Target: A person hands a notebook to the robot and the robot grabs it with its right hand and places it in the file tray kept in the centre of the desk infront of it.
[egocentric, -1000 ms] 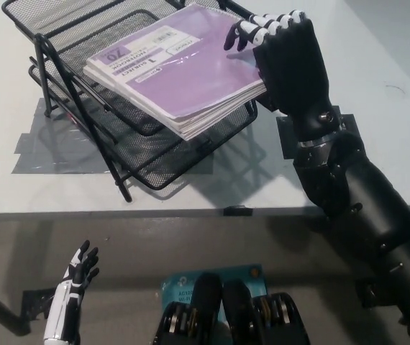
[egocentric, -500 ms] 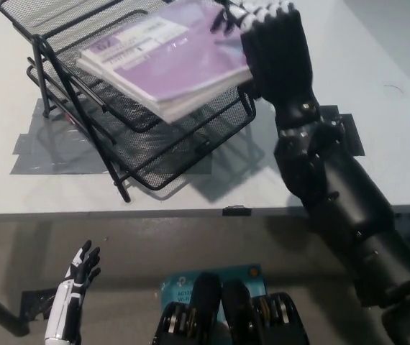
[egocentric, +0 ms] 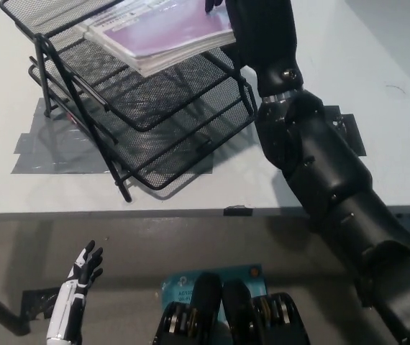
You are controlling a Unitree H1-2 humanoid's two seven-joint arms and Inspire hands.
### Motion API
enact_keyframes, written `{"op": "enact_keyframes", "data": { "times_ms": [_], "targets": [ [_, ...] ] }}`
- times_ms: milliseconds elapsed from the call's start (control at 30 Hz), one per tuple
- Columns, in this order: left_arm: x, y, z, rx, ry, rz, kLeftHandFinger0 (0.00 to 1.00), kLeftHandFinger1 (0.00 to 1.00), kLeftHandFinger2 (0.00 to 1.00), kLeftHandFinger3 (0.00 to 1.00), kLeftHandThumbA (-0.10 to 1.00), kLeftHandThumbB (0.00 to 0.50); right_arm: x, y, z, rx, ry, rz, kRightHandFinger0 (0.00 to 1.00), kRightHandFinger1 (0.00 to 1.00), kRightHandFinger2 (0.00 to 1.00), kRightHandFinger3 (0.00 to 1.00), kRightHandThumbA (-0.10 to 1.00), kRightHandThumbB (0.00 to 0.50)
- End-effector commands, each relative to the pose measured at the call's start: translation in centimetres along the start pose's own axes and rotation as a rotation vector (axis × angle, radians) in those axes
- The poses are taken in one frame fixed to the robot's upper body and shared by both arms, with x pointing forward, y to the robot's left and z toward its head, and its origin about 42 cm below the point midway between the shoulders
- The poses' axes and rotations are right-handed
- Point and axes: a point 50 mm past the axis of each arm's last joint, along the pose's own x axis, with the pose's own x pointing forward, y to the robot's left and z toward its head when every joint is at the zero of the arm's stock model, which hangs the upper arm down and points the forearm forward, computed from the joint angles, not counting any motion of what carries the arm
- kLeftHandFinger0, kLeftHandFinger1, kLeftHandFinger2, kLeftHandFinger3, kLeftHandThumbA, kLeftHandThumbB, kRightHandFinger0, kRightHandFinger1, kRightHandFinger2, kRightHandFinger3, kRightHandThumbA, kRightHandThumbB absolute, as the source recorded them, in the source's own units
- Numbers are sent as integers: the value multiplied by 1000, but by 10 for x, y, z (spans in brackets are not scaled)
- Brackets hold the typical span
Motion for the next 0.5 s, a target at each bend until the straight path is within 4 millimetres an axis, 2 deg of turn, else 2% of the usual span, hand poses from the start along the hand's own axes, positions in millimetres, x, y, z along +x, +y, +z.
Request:
{"op": "enact_keyframes", "data": {
  "times_ms": [0, 67, 100, 167, 200, 233, 267, 300, 367, 433, 467],
  "targets": [
    [3, 3, 10, 26, -50, -5, 1000, 1000, 1000, 1000, 1000, 500, 52, -22, 15, -6, -71, -184, 0, 0, 285, 355, 840, 0],
    [3, 2, 11, 26, -52, 1, 1000, 1000, 1000, 1000, 1000, 500, 52, -20, 13, -17, -77, -182, 0, 0, 292, 398, 866, 0],
    [3, 2, 11, 26, -49, 0, 1000, 1000, 1000, 1000, 1000, 500, 50, -17, 12, -29, -73, -165, 0, 0, 280, 436, 930, 0],
    [4, 2, 11, 27, -44, -4, 1000, 1000, 1000, 1000, 1000, 500, 45, -12, 10, -36, -69, -145, 0, 0, 250, 448, 943, 0],
    [4, 2, 10, 30, -43, -8, 1000, 1000, 1000, 1000, 1000, 500, 42, -10, 9, -28, -70, -135, 0, 0, 248, 461, 932, 0],
    [4, 2, 10, 30, -43, -7, 1000, 1000, 1000, 1000, 1000, 500, 38, -7, 8, -23, -73, -137, 0, 0, 230, 457, 852, 0],
    [4, 2, 10, 28, -43, -6, 1000, 1000, 1000, 1000, 1000, 495, 37, -6, 8, -20, -73, -136, 0, 0, 213, 455, 835, 0],
    [4, 2, 10, 27, -46, -5, 1000, 1000, 1000, 1000, 1000, 490, 35, -4, 7, -10, -68, -129, 0, 0, 166, 422, 786, 0],
    [4, 1, 11, 25, -50, -3, 1000, 1000, 994, 1000, 1000, 480, 31, 0, 8, 2, -59, -115, 0, 0, 182, 448, 803, 0],
    [4, 1, 12, 24, -50, -2, 1000, 1000, 993, 1000, 1000, 474, 29, 3, 10, 4, -58, -116, 0, 0, 189, 404, 836, 0],
    [5, 1, 12, 17, -48, -4, 1000, 1000, 992, 1000, 1000, 461, 30, 5, 12, 3, -62, -123, 0, 0, 188, 395, 789, 0]
  ]
}}
